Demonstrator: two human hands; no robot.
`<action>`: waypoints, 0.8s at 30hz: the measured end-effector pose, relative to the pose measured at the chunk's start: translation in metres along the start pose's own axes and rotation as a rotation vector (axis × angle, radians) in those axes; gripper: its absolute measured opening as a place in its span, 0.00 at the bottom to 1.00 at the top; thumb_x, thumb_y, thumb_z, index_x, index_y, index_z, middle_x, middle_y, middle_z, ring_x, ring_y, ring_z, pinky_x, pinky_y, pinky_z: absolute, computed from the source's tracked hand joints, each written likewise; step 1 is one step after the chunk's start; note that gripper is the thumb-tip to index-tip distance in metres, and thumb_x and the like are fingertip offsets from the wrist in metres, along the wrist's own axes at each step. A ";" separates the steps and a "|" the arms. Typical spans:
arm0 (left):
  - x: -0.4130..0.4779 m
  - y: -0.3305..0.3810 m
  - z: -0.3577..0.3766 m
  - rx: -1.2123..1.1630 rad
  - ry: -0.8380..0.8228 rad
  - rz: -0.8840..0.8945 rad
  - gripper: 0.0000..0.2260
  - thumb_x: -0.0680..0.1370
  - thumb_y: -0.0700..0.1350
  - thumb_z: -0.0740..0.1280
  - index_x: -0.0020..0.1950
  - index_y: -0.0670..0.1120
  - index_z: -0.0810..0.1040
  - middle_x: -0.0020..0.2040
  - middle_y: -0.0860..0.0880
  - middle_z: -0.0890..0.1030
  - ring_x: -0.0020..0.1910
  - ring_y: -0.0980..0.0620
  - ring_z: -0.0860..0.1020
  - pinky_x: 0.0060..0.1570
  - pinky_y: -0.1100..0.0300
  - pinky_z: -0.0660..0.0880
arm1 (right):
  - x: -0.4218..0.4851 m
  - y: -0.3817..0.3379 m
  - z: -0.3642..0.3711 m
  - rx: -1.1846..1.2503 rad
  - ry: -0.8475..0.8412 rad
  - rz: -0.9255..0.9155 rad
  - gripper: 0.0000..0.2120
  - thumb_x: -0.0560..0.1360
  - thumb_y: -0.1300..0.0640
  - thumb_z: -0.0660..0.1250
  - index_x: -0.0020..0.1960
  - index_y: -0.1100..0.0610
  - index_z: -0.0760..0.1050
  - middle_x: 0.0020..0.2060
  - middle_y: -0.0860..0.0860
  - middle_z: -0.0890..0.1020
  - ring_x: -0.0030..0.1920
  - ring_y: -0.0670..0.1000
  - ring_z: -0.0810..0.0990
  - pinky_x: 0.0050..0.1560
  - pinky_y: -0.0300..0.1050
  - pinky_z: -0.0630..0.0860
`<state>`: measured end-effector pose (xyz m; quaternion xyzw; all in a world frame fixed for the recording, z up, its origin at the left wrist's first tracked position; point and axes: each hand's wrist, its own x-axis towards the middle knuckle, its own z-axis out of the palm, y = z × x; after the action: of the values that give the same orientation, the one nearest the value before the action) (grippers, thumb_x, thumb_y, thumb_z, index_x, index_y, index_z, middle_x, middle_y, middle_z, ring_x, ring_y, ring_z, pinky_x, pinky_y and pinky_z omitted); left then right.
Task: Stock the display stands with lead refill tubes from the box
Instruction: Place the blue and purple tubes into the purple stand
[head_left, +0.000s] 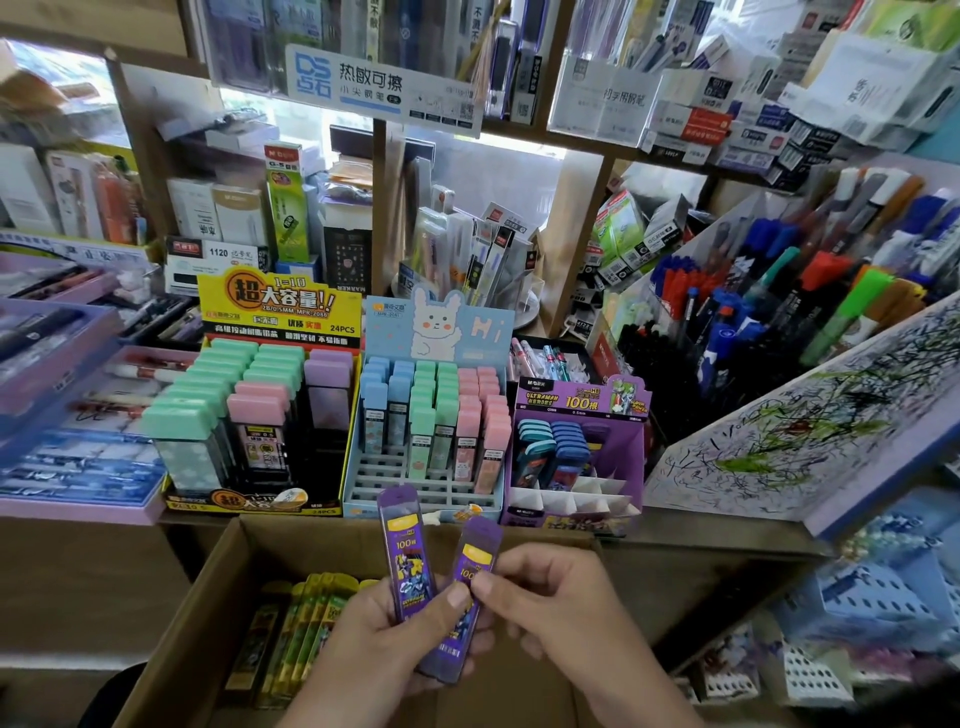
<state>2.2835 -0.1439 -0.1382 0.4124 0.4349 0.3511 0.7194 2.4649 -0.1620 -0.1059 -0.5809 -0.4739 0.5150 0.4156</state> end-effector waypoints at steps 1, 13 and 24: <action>0.000 0.000 0.000 -0.004 0.006 -0.006 0.18 0.64 0.60 0.75 0.48 0.51 0.87 0.49 0.43 0.88 0.49 0.45 0.87 0.41 0.55 0.83 | 0.000 0.000 0.000 0.018 0.004 -0.004 0.04 0.74 0.53 0.78 0.44 0.52 0.87 0.35 0.53 0.86 0.30 0.45 0.77 0.27 0.36 0.70; 0.002 0.003 -0.005 -0.021 0.099 0.014 0.17 0.80 0.51 0.63 0.46 0.41 0.87 0.37 0.39 0.84 0.32 0.44 0.82 0.31 0.57 0.79 | 0.002 -0.022 -0.071 0.033 0.311 -0.226 0.07 0.68 0.54 0.76 0.43 0.55 0.87 0.34 0.59 0.85 0.32 0.50 0.81 0.29 0.39 0.78; -0.002 0.002 -0.005 0.087 0.106 0.084 0.08 0.81 0.45 0.65 0.55 0.41 0.77 0.40 0.36 0.85 0.39 0.38 0.86 0.32 0.58 0.80 | 0.040 -0.031 -0.120 -0.255 0.596 -0.429 0.11 0.74 0.62 0.77 0.38 0.48 0.86 0.30 0.51 0.85 0.24 0.47 0.77 0.26 0.38 0.75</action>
<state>2.2782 -0.1432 -0.1370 0.4422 0.4694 0.3829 0.6614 2.5810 -0.1158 -0.0694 -0.6397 -0.5034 0.1619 0.5577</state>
